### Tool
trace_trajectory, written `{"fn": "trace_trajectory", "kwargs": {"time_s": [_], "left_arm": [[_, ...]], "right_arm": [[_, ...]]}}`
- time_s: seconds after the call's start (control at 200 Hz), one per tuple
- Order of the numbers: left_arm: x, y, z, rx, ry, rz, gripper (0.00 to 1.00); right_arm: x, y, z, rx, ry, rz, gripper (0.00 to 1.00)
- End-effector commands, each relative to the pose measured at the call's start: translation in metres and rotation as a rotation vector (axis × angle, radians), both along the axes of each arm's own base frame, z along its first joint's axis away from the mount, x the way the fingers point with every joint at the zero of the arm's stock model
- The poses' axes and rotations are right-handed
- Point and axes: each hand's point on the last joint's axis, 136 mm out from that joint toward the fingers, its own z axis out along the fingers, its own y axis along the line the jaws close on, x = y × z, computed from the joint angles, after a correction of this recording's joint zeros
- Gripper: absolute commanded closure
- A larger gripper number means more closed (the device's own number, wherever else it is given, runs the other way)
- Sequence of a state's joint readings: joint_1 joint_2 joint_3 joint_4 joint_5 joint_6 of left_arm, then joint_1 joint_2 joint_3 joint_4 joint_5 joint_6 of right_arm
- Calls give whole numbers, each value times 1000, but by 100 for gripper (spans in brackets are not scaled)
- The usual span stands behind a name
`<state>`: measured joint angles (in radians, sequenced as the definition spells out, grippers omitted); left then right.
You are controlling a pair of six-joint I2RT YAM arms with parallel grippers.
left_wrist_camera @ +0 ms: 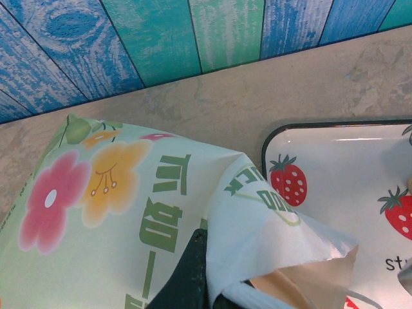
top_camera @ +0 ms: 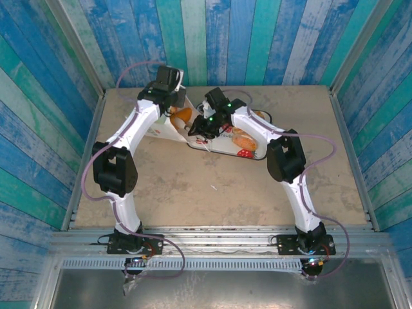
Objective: Take the fake bread out of the paper bag
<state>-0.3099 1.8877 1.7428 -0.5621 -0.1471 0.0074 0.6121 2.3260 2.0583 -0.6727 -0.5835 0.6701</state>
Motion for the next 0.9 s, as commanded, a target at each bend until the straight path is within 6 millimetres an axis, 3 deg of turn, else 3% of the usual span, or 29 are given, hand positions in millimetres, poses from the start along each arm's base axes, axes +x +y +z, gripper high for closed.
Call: {"fn": "trace_trajectory", "kwargs": {"time_s": [0.0, 0.2, 0.451, 0.611, 0.891], "left_arm": [[-13, 0, 55, -45, -107, -16, 99], [-11, 4, 54, -30, -107, -3, 99], [-9, 16, 57, -11, -117, 30, 99], [-11, 26, 61, -14, -132, 60, 100], [-19, 39, 76, -20, -187, 96, 100]], "right_arm": [[10, 4, 0, 17, -19, -9, 63], [9, 3, 13, 30, -44, 2, 79], [-3, -5, 51, 50, -121, 29, 90], [-22, -13, 76, 56, -166, 52, 94], [-63, -32, 95, 56, -186, 93, 98]]}}
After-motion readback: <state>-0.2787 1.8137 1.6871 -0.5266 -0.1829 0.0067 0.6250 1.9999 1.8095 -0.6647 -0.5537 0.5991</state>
